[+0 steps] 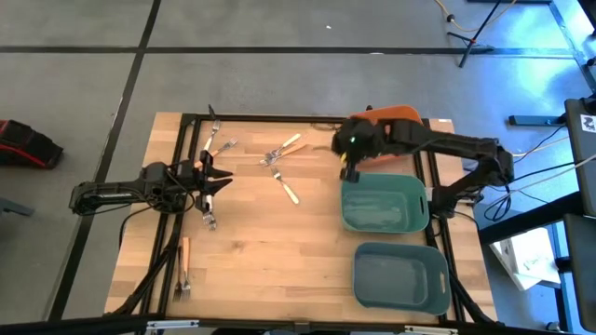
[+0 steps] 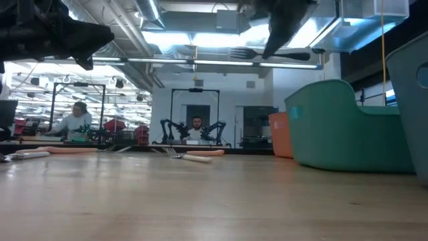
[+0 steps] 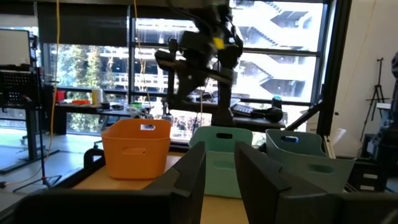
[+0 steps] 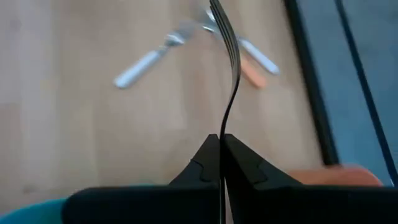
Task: Sort silverware by color (type)
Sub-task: Put the black fork into the orange bin
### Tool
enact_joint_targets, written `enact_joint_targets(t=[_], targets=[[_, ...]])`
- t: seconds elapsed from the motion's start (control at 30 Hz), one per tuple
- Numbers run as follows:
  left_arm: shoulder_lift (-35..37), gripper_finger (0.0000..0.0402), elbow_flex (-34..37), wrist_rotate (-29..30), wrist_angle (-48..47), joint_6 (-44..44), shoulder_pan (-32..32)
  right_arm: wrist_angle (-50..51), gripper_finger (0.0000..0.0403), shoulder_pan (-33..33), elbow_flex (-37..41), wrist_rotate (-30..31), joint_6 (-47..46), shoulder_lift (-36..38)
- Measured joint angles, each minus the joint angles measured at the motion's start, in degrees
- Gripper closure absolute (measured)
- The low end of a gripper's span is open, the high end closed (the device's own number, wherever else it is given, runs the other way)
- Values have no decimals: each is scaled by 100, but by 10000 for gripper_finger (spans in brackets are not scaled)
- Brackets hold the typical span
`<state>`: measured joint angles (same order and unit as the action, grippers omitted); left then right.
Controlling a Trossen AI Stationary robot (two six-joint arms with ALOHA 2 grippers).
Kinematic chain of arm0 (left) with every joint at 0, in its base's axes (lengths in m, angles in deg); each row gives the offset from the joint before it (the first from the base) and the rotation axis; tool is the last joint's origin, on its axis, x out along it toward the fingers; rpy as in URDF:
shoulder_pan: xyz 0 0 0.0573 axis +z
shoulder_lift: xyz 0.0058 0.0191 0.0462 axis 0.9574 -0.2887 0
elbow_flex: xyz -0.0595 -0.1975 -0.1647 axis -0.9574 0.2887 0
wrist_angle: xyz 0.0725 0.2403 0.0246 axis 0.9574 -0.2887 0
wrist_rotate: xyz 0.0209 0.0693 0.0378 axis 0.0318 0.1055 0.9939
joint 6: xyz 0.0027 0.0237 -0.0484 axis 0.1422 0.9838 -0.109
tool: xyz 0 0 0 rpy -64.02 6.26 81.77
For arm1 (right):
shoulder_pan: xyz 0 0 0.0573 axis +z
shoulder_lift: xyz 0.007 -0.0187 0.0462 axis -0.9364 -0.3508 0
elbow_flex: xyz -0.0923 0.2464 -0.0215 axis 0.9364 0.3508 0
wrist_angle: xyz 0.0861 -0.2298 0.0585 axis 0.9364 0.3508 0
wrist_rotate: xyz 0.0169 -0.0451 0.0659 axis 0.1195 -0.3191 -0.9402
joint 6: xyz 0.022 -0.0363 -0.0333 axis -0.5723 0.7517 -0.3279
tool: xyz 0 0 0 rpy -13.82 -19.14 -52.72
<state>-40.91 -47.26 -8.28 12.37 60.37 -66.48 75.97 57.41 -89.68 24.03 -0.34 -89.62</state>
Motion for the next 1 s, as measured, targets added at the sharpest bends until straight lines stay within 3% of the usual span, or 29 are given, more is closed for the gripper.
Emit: enact_joint_targets(t=[0.23, 0.43, 0.7, 1.0], targets=[[0, 321, 0, -12, -199, -230, -2, 77, 400, -1009, 108, 279, 11, 231], [-2, 321, 0, -344, -347, -295, -2, -424, 400, -1707, 1113, 399, 155, 438], [-2, 321, 0, -328, -329, -291, -2, -1410, 400, -2554, 2364, 423, 94, 574], [-2, 321, 0, -387, -344, -248, -2, -1497, 400, -2813, 3014, 366, -821, 572]])
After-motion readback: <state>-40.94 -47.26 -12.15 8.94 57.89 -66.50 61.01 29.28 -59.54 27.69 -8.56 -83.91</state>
